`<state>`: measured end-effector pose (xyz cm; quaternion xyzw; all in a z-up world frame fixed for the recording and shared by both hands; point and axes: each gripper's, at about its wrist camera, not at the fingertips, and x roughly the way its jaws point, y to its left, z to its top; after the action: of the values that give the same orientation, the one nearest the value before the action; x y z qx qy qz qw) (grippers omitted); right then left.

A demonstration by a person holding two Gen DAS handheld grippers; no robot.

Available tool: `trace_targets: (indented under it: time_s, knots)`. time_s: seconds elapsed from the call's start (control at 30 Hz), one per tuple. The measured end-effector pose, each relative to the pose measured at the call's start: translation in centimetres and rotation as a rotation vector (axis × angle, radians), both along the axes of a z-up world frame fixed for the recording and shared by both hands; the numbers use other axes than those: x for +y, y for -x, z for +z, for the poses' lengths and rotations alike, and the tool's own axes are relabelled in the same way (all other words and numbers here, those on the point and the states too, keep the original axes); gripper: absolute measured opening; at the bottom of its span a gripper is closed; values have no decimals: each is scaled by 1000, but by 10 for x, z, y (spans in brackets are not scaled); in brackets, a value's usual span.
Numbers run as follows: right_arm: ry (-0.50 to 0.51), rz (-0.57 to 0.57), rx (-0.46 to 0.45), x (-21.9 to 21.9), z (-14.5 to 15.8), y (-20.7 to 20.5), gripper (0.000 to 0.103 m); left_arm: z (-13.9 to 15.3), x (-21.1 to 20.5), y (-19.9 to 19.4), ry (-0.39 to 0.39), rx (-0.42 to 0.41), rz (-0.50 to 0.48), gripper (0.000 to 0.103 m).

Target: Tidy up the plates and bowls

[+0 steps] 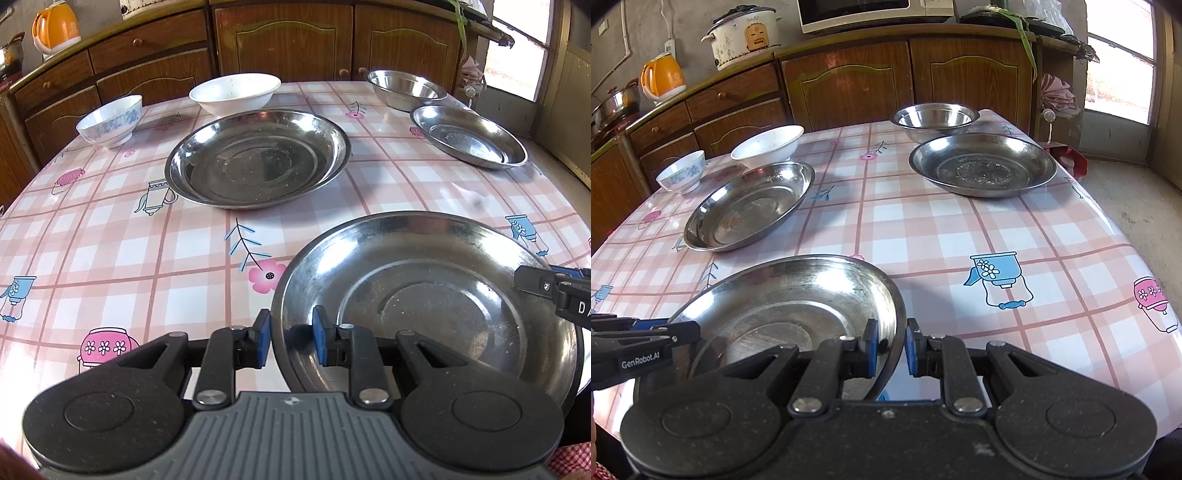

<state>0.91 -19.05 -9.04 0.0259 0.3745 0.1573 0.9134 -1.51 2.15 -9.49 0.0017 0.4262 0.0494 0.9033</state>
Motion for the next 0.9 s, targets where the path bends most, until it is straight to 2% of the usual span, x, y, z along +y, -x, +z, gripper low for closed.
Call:
trace_targets:
  time_s: [0.2,0.53,0.63,0.7,0.9]
  knots:
    - [0,1,10,0,-2,-1,21,-5,-1,-1,4,19,-2,25]
    - [-4,-20,4,-5,-1,-3,23,-1,0,1,17,-2,4,27]
    - [-16,-30,-9,-9,3,-3,23,1,1,1,24,-4,8,30]
    - [-17,-32,-12,-10,4,-3,23,2,2,0,27,-1,13,41]
    - [-25,-40,-23,-14,9,-3,27,10,6,-1,21,-8,34,63]
